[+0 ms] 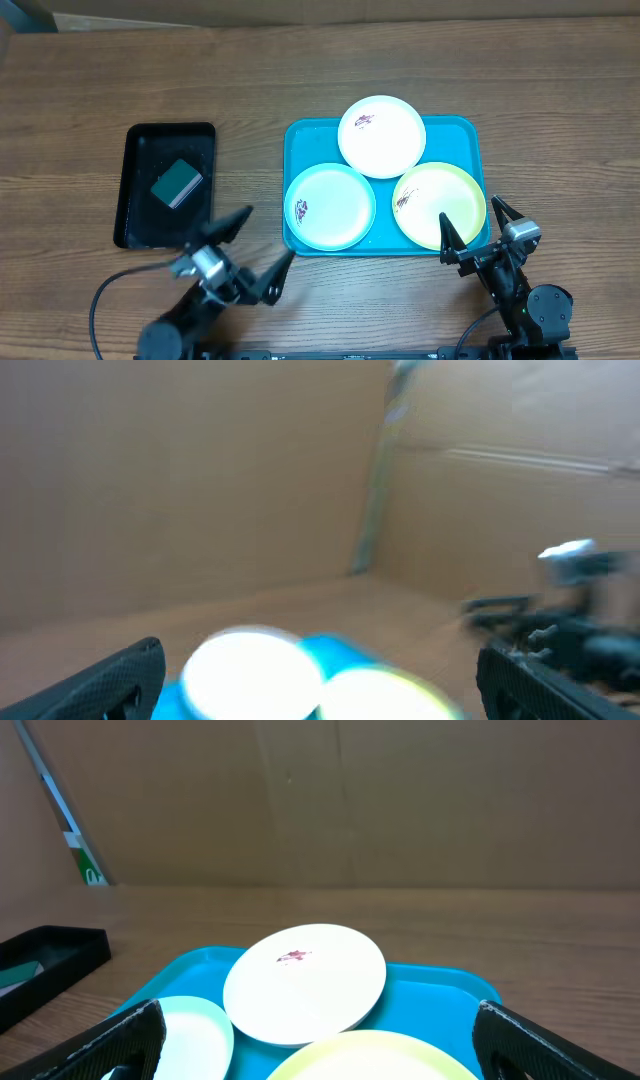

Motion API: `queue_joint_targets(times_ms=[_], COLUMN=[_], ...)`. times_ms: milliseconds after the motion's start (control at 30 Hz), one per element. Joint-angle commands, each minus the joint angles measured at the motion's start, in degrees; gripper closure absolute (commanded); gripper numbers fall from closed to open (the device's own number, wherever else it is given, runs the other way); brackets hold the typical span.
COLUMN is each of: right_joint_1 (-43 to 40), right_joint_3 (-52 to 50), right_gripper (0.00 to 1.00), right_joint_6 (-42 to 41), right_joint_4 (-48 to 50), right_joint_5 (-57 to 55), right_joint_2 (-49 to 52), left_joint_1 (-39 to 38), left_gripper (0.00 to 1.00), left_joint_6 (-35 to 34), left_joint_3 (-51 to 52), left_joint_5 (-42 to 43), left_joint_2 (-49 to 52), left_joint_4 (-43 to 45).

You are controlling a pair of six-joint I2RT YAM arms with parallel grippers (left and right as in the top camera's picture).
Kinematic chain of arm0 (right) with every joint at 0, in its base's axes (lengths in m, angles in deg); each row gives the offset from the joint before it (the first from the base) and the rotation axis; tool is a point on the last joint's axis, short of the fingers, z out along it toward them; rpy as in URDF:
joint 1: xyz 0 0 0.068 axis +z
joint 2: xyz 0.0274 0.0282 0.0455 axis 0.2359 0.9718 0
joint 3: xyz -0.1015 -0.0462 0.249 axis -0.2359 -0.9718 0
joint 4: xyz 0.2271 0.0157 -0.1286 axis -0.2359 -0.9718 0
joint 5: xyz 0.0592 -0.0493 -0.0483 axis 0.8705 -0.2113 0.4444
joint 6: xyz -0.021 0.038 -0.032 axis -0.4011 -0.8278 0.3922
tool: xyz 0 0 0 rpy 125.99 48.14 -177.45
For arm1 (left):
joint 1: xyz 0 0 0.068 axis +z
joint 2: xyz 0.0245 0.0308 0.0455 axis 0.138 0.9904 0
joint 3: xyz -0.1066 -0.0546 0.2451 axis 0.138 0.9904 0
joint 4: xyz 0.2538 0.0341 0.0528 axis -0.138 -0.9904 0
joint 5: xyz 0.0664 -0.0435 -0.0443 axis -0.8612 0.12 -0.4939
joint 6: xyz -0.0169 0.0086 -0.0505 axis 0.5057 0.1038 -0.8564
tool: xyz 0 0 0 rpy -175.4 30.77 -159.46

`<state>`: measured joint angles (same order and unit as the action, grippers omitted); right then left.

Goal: Clean dirty plates on tray and stack at the side
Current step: 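Reach the left gripper down to the green sponge in the black tray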

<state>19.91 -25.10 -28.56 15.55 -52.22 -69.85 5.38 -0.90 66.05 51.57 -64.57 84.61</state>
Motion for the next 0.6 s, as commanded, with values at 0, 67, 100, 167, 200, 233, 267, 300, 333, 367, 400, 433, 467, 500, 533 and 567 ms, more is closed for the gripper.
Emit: queue_joint_targets(times_ms=[0, 67, 100, 167, 200, 233, 267, 300, 333, 367, 400, 433, 467, 500, 533, 567], right_joint_1=[0.1, 0.1, 0.1, 0.1, 0.1, 0.1, 0.1, 0.1, 0.1, 0.1, 0.1, 0.1, 0.1, 0.1, 0.1, 0.1], right_joint_3=[-0.6, -0.6, -0.6, -0.6, -0.6, -0.6, -0.6, -0.6, -0.6, -0.6, -0.6, -0.6, -0.6, -0.6, -0.6, -0.6], right_gripper=[0.00, 0.00, 0.00, 0.00, 0.00, 0.00, 0.00, 0.00, 0.00, 0.00, 0.00, 0.00, 0.00, 0.00, 0.00, 0.00], right_joint_6=[-0.4, -0.4, -0.4, -0.4, -0.4, -0.4, -0.4, -0.4, -0.4, -0.4, -0.4, -0.4, -0.4, -0.4, -0.4, -0.4], right_joint_4=[0.3, 0.3, 0.3, 0.3, 0.3, 0.3, 0.3, 0.3, 0.3, 0.3, 0.3, 0.3, 0.3, 0.3, 0.3, 0.3], right_joint_5=[0.2, 0.2, 0.2, 0.2, 0.2, 0.2, 0.2, 0.2, 0.2, 0.2, 0.2, 0.2, 0.2, 0.2, 0.2, 0.2], right_joint_2=[-0.3, -0.3, -0.3, -0.3, -0.3, -0.3, -0.3, -0.3, -0.3, -0.3, -0.3, -0.3, -0.3, -0.3, -0.3, -0.3], left_joint_1=[-0.1, -0.1, 0.0, 0.0, 0.0, 0.0, 0.0, 0.0, 0.0, 0.0, 0.0, 0.0, 0.0, 0.0, 0.0, 0.0], left_gripper=[0.00, 0.00, 0.00, 0.00, 0.00, 0.00, 0.00, 0.00, 0.00, 0.00, 0.00, 0.00, 0.00, 0.00, 0.00, 0.00], left_joint_6=[-8.9, -8.8, -8.1, -3.9, -0.4, 3.0, 6.7, 9.3, 11.6, 13.6, 14.4, 14.4, 15.1, 17.6, 20.8, 24.1], left_joint_3=[-1.0, -3.2, -4.9, -8.7, -11.4, -13.7, -16.7, -19.5, -22.4, -25.5, -29.3, -32.5, -35.6, -38.9, -41.7, -44.7], left_joint_5=[6.1, 3.9, 2.6, 1.1, -0.1, -1.5, -4.1, -7.3, -10.9, -14.9, -20.0, -24.0, -26.5, -27.2, -27.2, -27.3], left_joint_2=[-0.2, -0.2, -0.2, -0.2, -0.2, 0.0, 0.6, 1.5, 2.7, 4.3, 6.8, 9.3, 12.2, 15.9, 19.3, 23.3], left_joint_4=[7.3, 7.8, 6.2, 0.8, -3.5, -7.4, -12.3, -16.5, -21.4, -26.6, -32.8, -37.9, -42.3, -46.8, -50.2, -54.2])
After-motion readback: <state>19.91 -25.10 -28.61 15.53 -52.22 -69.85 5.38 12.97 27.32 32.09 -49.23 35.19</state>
